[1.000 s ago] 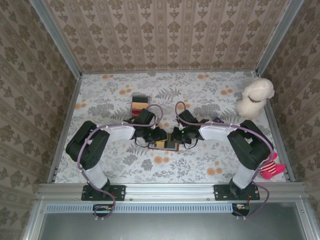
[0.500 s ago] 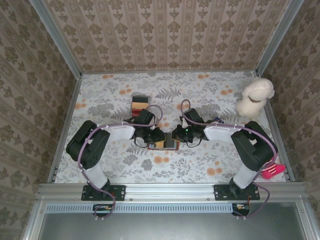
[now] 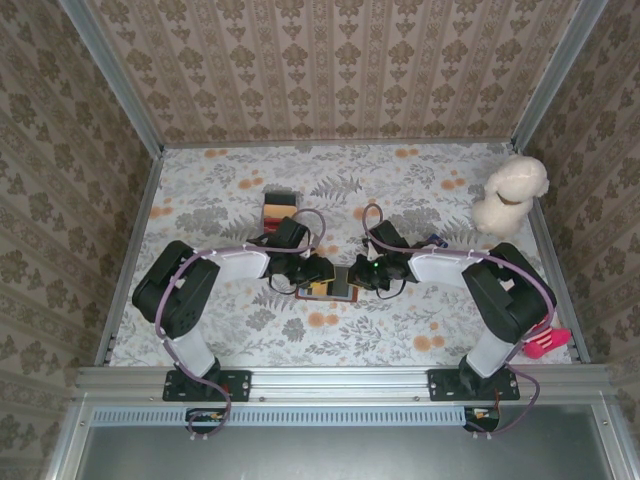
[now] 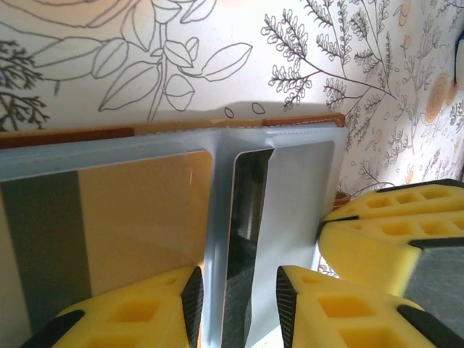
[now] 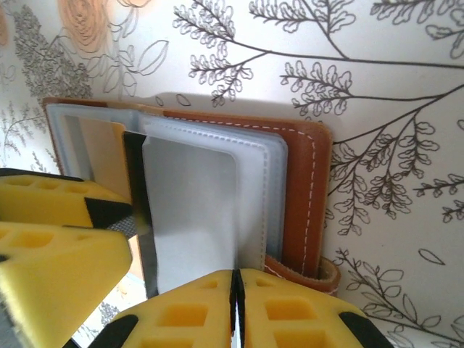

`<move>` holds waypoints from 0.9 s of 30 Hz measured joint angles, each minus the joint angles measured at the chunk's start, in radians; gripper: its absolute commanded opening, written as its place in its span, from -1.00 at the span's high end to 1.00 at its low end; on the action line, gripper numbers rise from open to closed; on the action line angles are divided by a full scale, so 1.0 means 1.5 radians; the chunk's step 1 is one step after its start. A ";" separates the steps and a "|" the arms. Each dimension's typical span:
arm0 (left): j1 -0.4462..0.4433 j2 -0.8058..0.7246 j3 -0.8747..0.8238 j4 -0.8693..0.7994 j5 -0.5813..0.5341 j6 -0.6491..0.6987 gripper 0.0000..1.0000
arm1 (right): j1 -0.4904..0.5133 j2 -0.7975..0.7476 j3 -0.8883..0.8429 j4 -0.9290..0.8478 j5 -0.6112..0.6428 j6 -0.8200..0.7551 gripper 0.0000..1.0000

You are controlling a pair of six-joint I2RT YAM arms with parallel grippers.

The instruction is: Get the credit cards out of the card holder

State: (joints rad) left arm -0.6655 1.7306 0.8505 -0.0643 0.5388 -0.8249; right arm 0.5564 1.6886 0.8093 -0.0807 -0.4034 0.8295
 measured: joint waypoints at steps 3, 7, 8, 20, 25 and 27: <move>0.004 0.003 -0.001 0.007 0.012 -0.004 0.22 | 0.000 0.009 0.000 0.012 -0.006 0.001 0.75; 0.008 0.008 -0.004 0.020 0.029 -0.009 0.33 | 0.000 0.015 0.000 0.024 -0.015 0.001 0.75; 0.009 0.009 -0.005 0.023 0.031 -0.010 0.38 | 0.000 0.016 0.000 0.026 -0.016 0.001 0.75; 0.022 0.011 -0.031 0.069 0.056 -0.013 0.60 | 0.000 0.018 0.001 0.026 -0.015 0.000 0.75; 0.034 0.006 -0.057 0.110 0.081 -0.013 0.75 | 0.000 0.020 0.006 0.020 -0.013 0.000 0.75; 0.036 0.006 -0.067 0.125 0.092 -0.014 0.84 | 0.000 0.021 0.008 0.018 -0.013 0.000 0.75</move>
State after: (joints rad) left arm -0.6113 1.7390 0.7502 0.1230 0.6769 -0.8459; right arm 0.5564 1.7199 0.8207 -0.0536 -0.4225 0.8291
